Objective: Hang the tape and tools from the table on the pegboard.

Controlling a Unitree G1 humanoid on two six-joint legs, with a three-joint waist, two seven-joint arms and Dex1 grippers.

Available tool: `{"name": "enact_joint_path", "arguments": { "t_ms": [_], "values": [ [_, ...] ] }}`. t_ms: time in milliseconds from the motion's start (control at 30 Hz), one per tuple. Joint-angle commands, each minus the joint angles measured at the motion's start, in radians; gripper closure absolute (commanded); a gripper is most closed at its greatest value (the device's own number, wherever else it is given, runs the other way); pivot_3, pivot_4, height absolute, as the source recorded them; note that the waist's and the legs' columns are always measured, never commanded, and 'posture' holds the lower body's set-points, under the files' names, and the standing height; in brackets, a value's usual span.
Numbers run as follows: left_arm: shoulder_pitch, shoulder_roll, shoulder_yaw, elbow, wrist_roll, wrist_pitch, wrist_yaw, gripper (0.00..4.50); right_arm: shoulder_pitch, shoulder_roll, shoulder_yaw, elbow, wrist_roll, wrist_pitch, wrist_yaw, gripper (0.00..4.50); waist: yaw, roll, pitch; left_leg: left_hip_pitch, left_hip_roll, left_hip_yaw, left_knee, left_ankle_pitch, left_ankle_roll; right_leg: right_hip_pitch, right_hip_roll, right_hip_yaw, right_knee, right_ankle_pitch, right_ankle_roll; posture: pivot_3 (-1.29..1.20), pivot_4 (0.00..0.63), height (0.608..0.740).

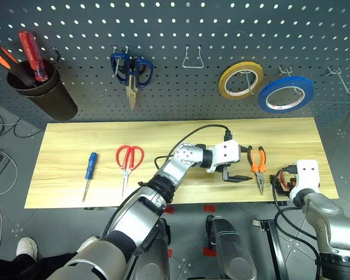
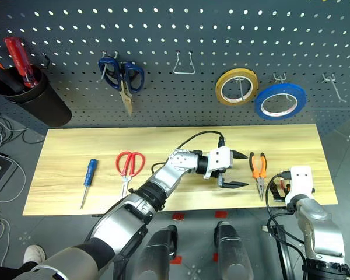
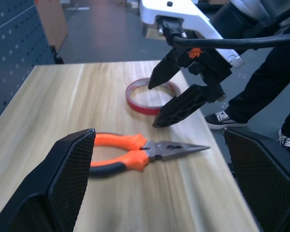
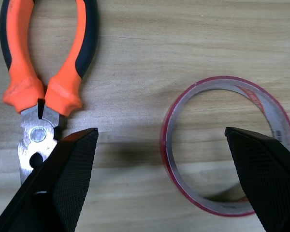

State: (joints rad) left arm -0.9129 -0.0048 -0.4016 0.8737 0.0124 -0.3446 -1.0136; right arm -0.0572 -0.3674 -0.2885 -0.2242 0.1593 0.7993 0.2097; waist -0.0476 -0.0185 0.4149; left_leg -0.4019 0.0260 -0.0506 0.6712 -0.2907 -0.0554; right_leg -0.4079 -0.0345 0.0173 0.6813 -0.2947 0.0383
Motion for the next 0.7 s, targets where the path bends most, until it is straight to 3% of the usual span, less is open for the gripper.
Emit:
{"name": "enact_joint_path", "arguments": {
  "t_ms": [33,200,333,700],
  "values": [
    [-0.014,-0.027,0.018,0.005,0.004,-0.029,-0.001,0.02,-0.007,0.006,-0.019,0.026,0.014,-0.012,-0.005,0.00,0.000,0.000,0.002,0.000,0.000,0.000,0.000,0.000,0.000,0.000,0.000,0.000,0.000,0.000,0.000,-0.06,0.479,0.740],
    [-0.014,-0.036,0.030,0.007,0.011,-0.030,-0.006,0.02,-0.040,0.003,-0.027,0.095,0.025,-0.022,-0.003,0.00,0.000,-0.001,0.006,0.000,0.000,0.000,0.000,0.000,0.000,-0.001,0.000,0.000,0.000,0.000,0.000,-0.04,0.479,0.740],
    [-0.020,-0.041,0.038,0.010,0.009,-0.026,-0.010,0.00,-0.061,-0.003,-0.034,0.130,0.029,-0.020,-0.007,0.79,0.001,-0.002,0.009,0.000,0.000,0.000,0.000,0.000,0.000,-0.001,0.000,0.000,0.000,0.000,0.000,-0.03,0.483,0.740],
    [-0.027,-0.055,0.068,0.001,-0.009,-0.007,-0.062,0.00,-0.050,-0.045,-0.011,0.156,-0.011,-0.057,-0.025,4.44,0.007,-0.002,0.010,0.000,0.000,0.000,0.000,0.000,0.000,-0.001,0.000,0.000,0.000,0.000,0.001,-0.04,0.462,0.740]
  ]
}}
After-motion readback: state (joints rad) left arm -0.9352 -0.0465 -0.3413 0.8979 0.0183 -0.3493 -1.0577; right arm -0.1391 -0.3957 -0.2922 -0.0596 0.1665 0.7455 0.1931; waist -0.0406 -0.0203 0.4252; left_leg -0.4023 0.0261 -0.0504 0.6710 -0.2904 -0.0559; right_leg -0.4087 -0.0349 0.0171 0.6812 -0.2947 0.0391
